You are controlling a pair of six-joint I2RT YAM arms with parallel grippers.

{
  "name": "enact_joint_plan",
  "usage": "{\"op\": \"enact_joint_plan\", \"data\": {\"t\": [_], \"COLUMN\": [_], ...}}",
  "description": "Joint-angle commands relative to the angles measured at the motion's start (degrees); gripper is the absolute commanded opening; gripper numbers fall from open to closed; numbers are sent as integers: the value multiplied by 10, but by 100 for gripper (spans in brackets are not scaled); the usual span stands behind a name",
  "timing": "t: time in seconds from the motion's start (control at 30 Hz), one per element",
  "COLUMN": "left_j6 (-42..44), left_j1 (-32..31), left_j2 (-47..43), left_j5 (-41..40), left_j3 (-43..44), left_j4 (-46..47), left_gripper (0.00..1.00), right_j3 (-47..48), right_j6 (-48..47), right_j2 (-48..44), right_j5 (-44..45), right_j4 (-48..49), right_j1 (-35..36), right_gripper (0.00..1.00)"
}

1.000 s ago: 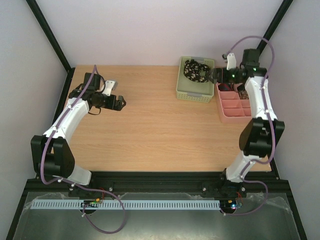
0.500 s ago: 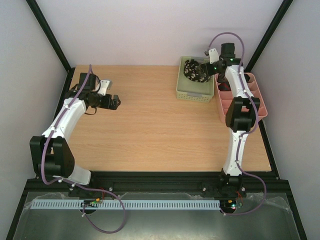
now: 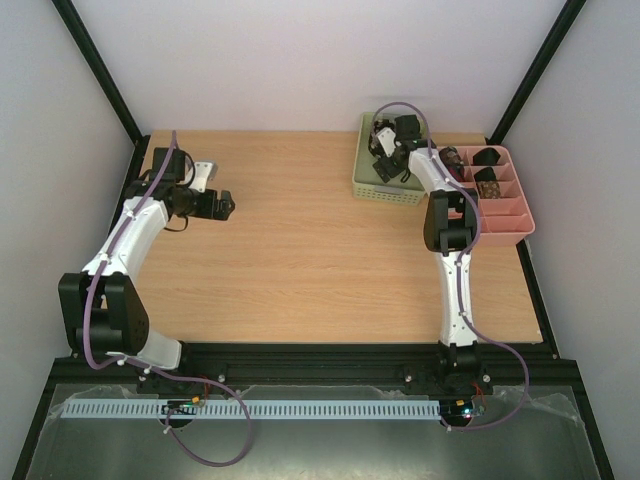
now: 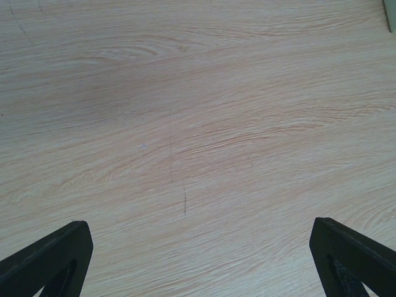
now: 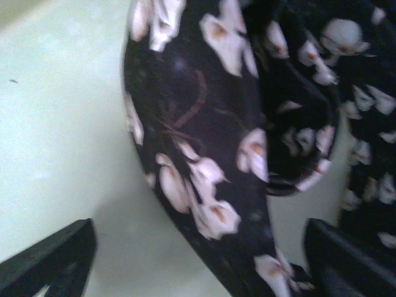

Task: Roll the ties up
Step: Pick up the tie from the bin, then smooth out the tie at the center of the board.

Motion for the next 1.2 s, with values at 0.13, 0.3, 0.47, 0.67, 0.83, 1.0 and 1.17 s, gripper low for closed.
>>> {"op": "enact_joint_plan", "data": {"t": [0.13,0.3,0.47,0.67,0.83,1.0,1.17], "left_j6": [3,2,0,4,12,25,16], "left_j1": [3,3,3,3,3,3,3], "left_j2": [-1,4,12,25,23,15,11], "left_j5": [-8,-3,-4,-3,-14,-26,-31], "left_j3": [3,8,21,46,67,79,87], "left_j4": [-10,-6,0,1,14,29,47], "left_gripper": [99,99,99,99,99,99,99], "right_j3": [18,20,18,23,47,54,68], "right_j6": [-28,-26,12,71,161,265,356], "right_j2": [-5,-68,-171,-267,-325,-377,-406], "right_j5": [26,2,-41,-131,-253,-358,-394], "right_j4": [1,6,7,24,56,120,213], "right_j1": [-2,0,0,1,0,10,40], "right_gripper": [26,1,2,1,1,1,1]}}
